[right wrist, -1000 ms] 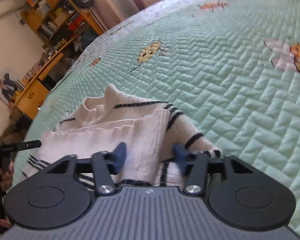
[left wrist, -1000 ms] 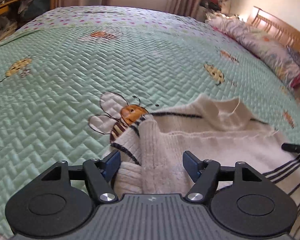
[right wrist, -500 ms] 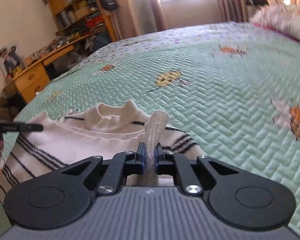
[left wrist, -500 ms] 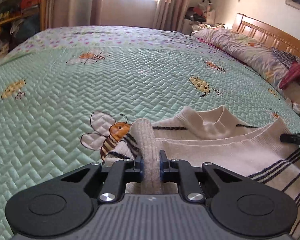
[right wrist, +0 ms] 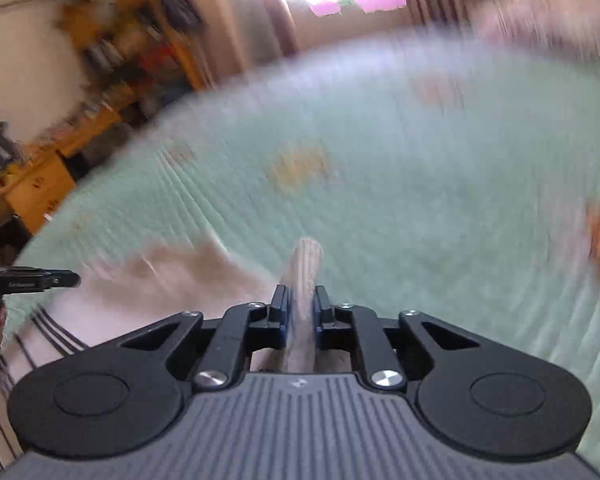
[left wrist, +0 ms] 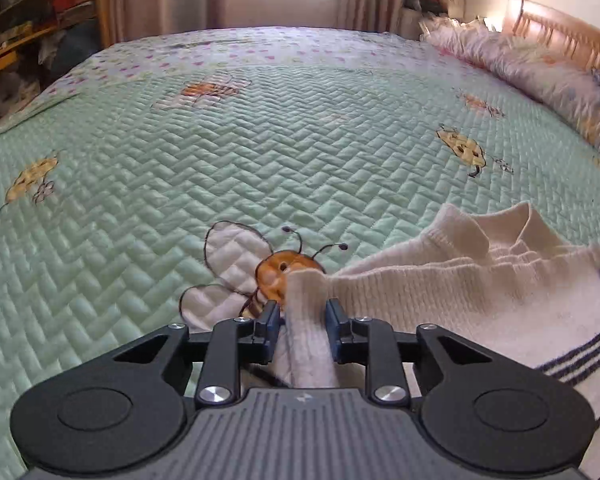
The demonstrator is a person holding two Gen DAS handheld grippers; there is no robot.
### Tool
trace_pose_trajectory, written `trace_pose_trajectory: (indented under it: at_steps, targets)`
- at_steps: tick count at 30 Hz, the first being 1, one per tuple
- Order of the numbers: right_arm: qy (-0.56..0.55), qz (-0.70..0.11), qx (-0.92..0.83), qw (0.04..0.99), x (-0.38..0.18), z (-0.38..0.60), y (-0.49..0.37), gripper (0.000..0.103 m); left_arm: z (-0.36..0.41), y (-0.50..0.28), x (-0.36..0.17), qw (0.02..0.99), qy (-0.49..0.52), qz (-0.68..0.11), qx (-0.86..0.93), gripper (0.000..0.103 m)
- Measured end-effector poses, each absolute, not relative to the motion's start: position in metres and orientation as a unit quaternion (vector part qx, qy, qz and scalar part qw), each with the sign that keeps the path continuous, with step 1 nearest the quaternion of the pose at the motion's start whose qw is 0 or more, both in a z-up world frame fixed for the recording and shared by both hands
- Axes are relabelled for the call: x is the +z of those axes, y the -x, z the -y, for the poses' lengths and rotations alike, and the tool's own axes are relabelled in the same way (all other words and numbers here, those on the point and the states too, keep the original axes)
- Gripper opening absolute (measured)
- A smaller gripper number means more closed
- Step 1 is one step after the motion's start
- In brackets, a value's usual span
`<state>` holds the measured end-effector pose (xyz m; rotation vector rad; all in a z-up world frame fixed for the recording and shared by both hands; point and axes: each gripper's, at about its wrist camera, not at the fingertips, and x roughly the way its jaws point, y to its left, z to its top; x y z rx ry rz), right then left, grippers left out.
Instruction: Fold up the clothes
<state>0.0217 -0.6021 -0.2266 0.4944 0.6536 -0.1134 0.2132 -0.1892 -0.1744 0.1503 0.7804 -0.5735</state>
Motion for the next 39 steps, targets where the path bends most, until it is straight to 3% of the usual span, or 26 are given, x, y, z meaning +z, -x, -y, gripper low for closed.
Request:
trace_pose_trajectory:
  at_steps: [2,4,8,13,25,28,33,39]
  targets:
    - [-0.274,-0.282,-0.061,0.918,-0.225,0.607,-0.001,0.032,0.172,-0.202,-0.165,0.891,-0.044,-0.354,-0.281,0.062]
    - [-0.294,-0.235,-0.076,0.924,-0.211,0.608,0.025,0.054,0.152,-0.189,-0.153,0.899,-0.025,-0.338,-0.276,0.069]
    - [-0.31,-0.179,-0.054,0.932,-0.175,0.592,0.075,0.066,0.108,-0.158,-0.142,0.905,0.021,-0.338,-0.257,0.078]
    - [-0.279,-0.18,0.0,0.943,-0.154,0.543,0.109,0.079,0.064,-0.122,-0.17,0.879,0.116,-0.393,-0.245,0.077]
    - [-0.383,-0.174,-0.026,0.907,-0.189,0.497,0.16,0.08,0.018,-0.077,-0.219,0.785,0.376,-0.419,-0.26,0.077]
    - [-0.371,-0.165,-0.045,0.913,-0.189,0.495,0.17,0.08,0.024,-0.052,-0.197,0.819,0.318,-0.4,-0.262,0.077]
    - [-0.352,-0.186,-0.037,0.917,-0.183,0.475,0.16,0.08,0.061,-0.003,-0.162,0.888,0.106,-0.413,-0.174,0.085]
    - [-0.29,-0.229,0.036,0.929,-0.173,0.405,0.14,0.08,0.082,0.029,-0.153,0.88,0.059,-0.442,-0.164,0.096]
